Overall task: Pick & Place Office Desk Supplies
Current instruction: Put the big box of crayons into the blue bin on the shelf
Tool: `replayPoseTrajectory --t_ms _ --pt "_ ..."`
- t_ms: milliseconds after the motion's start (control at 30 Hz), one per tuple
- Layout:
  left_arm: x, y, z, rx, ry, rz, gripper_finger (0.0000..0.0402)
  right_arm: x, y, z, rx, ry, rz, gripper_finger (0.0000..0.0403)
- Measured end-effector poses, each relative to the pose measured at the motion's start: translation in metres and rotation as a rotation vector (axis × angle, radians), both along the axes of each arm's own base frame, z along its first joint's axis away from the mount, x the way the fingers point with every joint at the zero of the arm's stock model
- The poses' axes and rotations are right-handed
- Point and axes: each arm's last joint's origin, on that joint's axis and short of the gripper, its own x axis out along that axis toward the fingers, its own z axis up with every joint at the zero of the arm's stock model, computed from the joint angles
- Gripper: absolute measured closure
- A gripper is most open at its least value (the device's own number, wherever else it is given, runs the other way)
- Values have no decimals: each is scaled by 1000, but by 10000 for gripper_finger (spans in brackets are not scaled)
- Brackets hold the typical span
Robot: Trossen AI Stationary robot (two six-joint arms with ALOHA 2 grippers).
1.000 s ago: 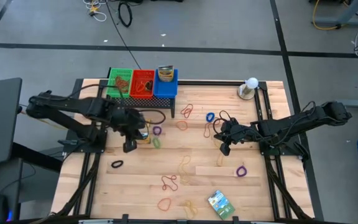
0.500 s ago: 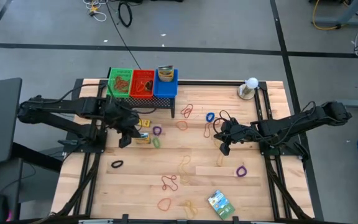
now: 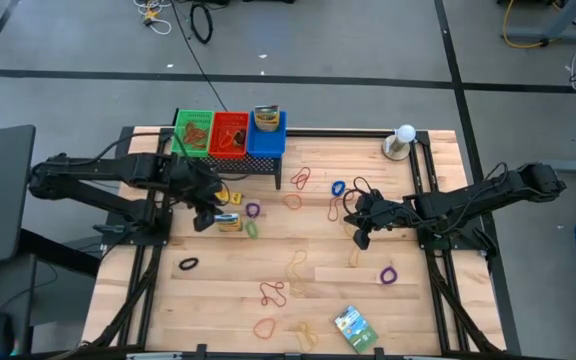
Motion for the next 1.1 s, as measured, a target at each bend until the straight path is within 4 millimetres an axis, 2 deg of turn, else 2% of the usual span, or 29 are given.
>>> replayPoseTrajectory --t_ms 167,400,700,967,1100 --pt "5 3 -3 -19 20 0 186 0 0 0 4 -1 -4 398" --pt "32 -2 -31 40 201 -140 145 0 0 0 6 0 -6 398" --pt "56 -2 -62 74 348 -182 144 0 0 0 0 1 -6 398" --pt "64 3 -74 76 400 -134 146 0 -1 0 -21 0 -17 398" --pt "67 2 -80 82 427 -136 165 0 -1 0 -28 1 -15 398"
